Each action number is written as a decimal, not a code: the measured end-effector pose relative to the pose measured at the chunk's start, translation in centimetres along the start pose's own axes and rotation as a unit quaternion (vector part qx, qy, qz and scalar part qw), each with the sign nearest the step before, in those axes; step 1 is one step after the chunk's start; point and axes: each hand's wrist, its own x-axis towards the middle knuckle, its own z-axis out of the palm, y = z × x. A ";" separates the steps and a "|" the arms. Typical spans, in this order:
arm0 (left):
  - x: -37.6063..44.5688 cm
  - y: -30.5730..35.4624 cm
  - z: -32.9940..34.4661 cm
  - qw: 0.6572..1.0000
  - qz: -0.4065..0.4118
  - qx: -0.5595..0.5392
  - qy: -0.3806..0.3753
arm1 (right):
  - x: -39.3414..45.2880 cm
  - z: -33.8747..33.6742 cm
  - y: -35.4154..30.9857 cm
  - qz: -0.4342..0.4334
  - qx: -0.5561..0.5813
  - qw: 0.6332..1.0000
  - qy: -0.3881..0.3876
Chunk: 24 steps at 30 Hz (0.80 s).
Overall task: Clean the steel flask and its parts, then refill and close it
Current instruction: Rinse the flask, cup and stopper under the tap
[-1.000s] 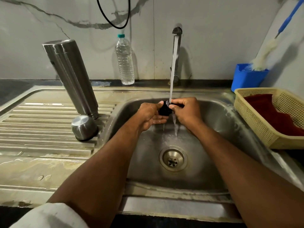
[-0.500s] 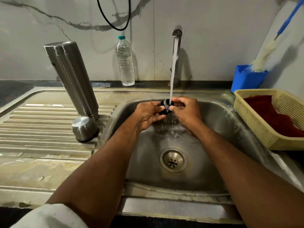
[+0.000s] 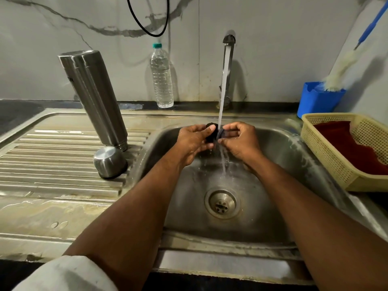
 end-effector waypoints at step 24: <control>-3.5 3.0 -1.2 0.964 0.051 0.246 0.087 | -1.5 -1.1 -1.6 0.064 0.048 0.992 -0.094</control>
